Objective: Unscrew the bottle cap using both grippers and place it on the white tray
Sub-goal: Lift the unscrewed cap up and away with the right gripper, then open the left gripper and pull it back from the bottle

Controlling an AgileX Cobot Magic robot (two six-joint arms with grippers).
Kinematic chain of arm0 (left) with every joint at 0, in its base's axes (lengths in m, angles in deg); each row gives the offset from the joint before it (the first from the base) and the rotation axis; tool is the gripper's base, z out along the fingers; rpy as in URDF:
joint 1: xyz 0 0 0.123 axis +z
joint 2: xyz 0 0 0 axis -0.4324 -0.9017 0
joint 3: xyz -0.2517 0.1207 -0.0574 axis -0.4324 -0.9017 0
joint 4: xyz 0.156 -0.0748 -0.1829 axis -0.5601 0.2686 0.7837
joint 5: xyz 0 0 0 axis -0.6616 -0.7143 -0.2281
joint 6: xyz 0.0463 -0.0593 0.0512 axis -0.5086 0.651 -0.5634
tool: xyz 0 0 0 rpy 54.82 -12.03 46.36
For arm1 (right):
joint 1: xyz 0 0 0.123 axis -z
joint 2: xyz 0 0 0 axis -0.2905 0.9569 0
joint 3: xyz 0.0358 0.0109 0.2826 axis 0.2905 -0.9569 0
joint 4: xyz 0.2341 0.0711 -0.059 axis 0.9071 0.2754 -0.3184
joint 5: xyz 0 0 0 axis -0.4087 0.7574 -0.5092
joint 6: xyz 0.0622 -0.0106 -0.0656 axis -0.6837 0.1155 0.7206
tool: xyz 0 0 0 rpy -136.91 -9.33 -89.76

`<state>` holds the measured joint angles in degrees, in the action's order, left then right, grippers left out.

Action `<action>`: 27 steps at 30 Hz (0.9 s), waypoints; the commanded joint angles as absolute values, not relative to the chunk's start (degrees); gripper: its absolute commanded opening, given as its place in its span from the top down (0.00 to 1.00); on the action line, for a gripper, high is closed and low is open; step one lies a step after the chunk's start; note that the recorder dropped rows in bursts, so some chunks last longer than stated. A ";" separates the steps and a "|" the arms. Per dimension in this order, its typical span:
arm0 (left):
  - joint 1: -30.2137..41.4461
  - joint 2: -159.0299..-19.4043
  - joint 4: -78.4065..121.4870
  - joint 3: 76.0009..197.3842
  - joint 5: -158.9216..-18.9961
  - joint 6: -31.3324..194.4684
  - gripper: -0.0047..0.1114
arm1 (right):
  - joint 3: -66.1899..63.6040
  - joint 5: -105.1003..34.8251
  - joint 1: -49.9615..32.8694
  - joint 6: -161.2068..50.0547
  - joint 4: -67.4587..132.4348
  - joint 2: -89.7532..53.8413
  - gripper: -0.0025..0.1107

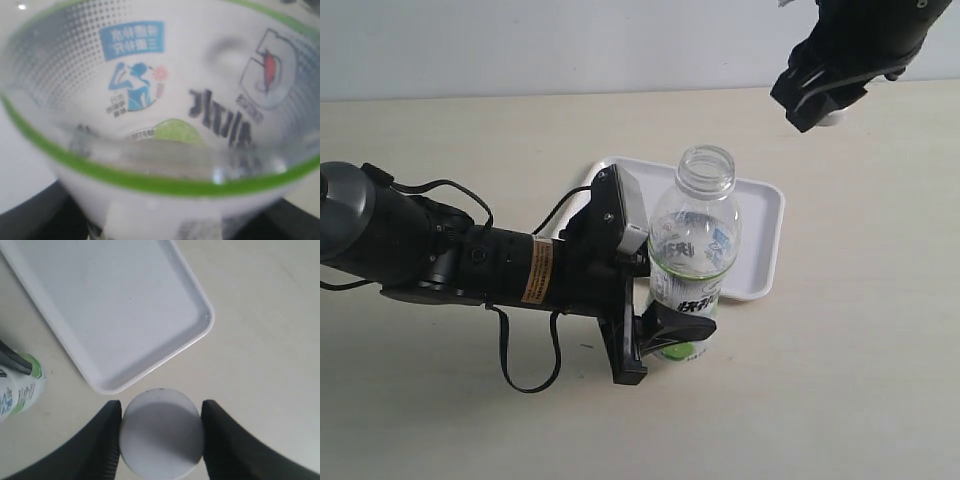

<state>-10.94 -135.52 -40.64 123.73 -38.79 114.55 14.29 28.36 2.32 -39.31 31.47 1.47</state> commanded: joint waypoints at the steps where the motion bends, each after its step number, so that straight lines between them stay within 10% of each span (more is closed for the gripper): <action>1: -10.86 -134.76 -39.17 123.55 -34.24 116.84 0.96 | 14.24 24.32 4.57 -35.24 36.26 2.46 0.98; 27: -10.86 -138.21 -39.56 123.55 -36.06 118.59 0.96 | 14.24 18.27 4.85 -31.96 36.41 9.42 0.98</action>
<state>-10.94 -138.26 -40.26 123.64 -37.14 118.66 14.29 19.13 4.60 -32.62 36.20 9.57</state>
